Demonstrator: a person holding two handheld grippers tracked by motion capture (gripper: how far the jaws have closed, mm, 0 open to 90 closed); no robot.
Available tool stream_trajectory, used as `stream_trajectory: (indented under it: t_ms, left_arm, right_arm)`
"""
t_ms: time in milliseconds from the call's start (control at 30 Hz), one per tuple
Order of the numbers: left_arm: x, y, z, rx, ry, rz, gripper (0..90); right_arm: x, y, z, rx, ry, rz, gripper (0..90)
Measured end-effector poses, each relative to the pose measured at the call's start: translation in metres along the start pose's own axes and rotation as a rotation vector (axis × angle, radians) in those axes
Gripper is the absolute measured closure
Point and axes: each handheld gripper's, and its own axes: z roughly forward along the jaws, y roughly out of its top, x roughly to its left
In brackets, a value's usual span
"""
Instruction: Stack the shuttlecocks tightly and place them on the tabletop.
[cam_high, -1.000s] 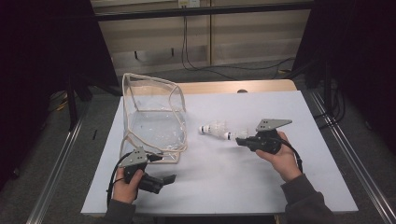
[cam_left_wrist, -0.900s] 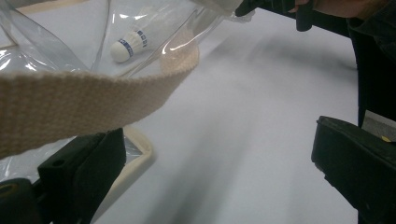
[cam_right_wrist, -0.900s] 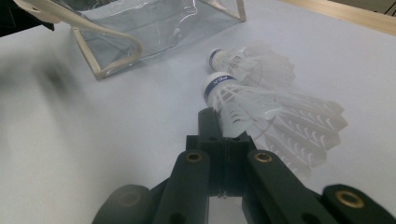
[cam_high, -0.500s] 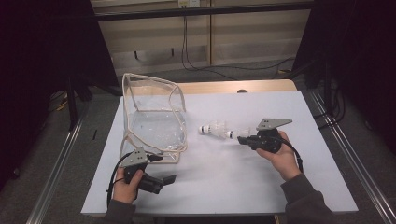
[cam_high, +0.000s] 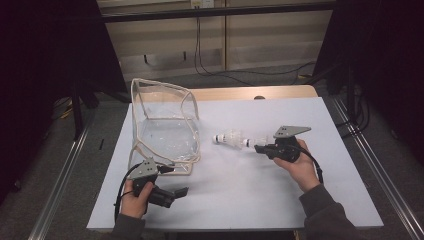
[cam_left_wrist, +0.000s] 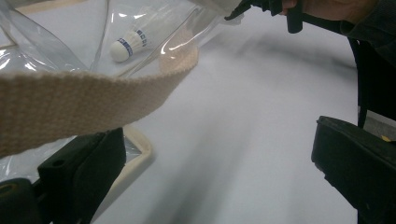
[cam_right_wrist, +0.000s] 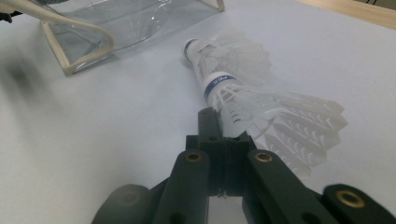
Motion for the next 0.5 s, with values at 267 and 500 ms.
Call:
stream_trajectory:
  t_ms: [267,500]
  left_arm:
    - [0.0004,-0.0004,0.0003,0.003,-0.001,0.001,3.2]
    - [0.0003,-0.0003,0.0004,0.004,-0.002,0.001,3.2]
  right_arm:
    - [-0.0018,0.0018,0.0017,0.003,-0.011,-0.007,89.6]
    - [-0.0048,0.0012,0.0048,0.006,-0.014,-0.003,89.6]
